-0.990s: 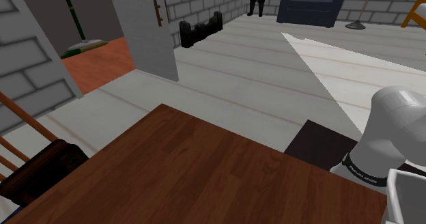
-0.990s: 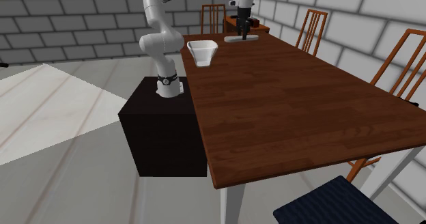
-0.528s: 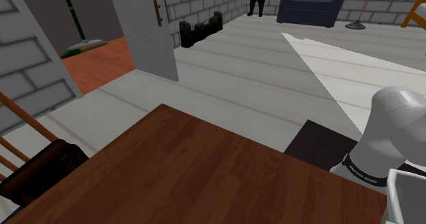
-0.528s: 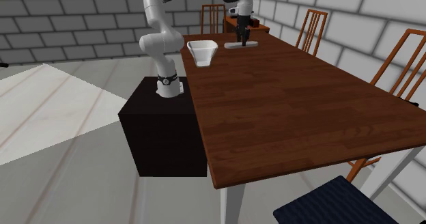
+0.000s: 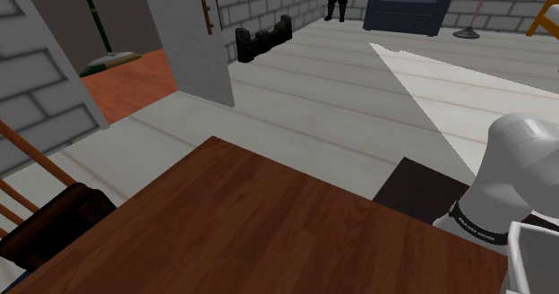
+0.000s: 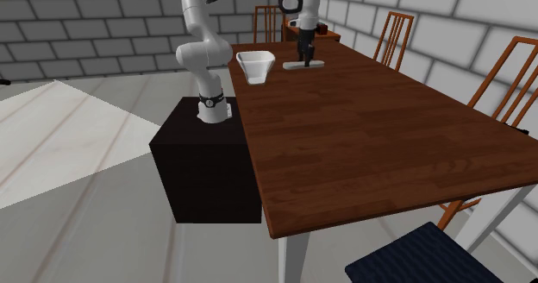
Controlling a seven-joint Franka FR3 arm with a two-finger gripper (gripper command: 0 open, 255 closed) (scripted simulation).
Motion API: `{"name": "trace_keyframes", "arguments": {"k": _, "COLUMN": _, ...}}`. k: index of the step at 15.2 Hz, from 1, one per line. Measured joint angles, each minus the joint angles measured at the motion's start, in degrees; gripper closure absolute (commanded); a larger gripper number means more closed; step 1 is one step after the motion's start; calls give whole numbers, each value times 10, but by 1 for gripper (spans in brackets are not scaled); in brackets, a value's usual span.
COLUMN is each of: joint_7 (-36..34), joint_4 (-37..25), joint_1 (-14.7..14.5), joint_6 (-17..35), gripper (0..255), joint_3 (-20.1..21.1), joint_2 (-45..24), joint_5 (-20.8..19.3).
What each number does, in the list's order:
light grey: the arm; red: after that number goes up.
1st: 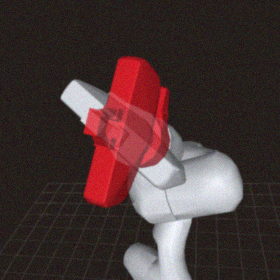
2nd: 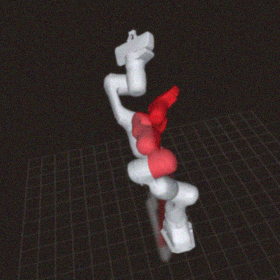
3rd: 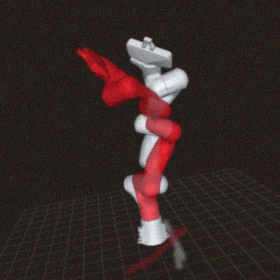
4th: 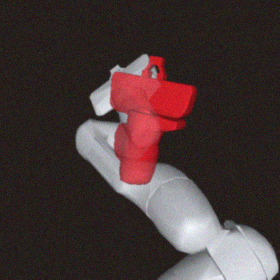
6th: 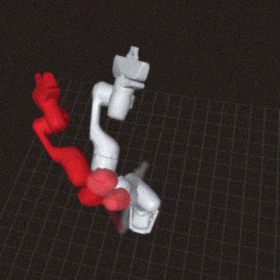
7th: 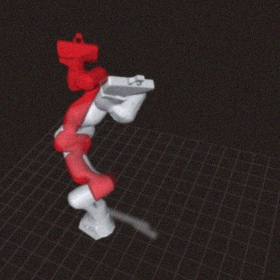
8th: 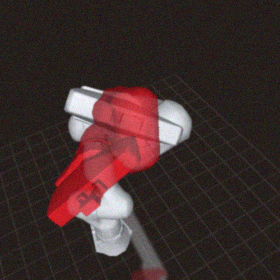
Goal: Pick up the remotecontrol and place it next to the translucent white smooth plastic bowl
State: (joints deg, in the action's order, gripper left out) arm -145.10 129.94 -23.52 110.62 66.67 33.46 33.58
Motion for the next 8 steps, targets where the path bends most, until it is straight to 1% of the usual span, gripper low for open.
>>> {"name": "trace_keyframes", "arguments": {"k": 8, "joint_7": 5, "joint_4": 36, "joint_1": 27, "joint_6": 66, "gripper": 255, "joint_3": 55, "joint_2": -21, "joint_5": 13}}
